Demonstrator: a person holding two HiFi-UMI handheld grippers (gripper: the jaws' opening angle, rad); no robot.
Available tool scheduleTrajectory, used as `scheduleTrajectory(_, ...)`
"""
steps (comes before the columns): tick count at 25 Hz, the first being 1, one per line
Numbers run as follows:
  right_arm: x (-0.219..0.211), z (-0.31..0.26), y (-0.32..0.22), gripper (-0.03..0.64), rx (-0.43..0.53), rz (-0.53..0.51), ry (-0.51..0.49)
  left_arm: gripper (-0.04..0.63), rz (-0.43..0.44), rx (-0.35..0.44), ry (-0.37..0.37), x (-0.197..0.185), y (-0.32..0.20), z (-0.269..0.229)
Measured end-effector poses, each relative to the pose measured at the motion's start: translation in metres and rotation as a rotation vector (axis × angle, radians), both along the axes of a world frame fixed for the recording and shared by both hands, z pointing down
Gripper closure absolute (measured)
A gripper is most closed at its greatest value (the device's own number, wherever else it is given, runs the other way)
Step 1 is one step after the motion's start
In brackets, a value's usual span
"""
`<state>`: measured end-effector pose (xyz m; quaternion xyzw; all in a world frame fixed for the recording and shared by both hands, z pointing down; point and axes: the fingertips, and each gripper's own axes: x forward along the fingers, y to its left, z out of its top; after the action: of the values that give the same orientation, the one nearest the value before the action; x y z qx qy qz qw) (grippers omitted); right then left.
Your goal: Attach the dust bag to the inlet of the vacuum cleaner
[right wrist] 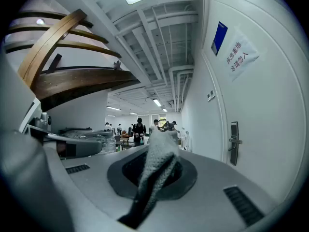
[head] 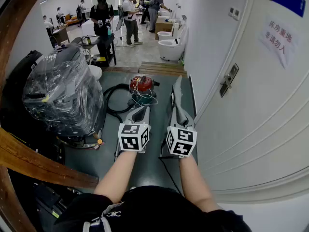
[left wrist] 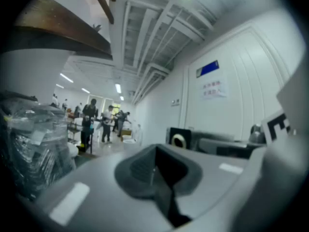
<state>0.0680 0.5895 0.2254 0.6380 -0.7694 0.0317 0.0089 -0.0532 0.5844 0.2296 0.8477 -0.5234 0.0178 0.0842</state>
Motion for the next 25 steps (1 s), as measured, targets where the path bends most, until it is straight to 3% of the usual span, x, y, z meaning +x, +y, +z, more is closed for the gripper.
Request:
scheduleTrajectory(13,0.014,0.007,0.012,0.612,0.009,-0.026,-0.023,0.600,-0.031,0.046,-0.029,0.008,0.012,0.006)
scheduleTrajectory(25,0.051,0.022,0.013,0.612,-0.012,-0.069,-0.036,0.600,-0.031,0.053,-0.075,0.047,0.013,0.018)
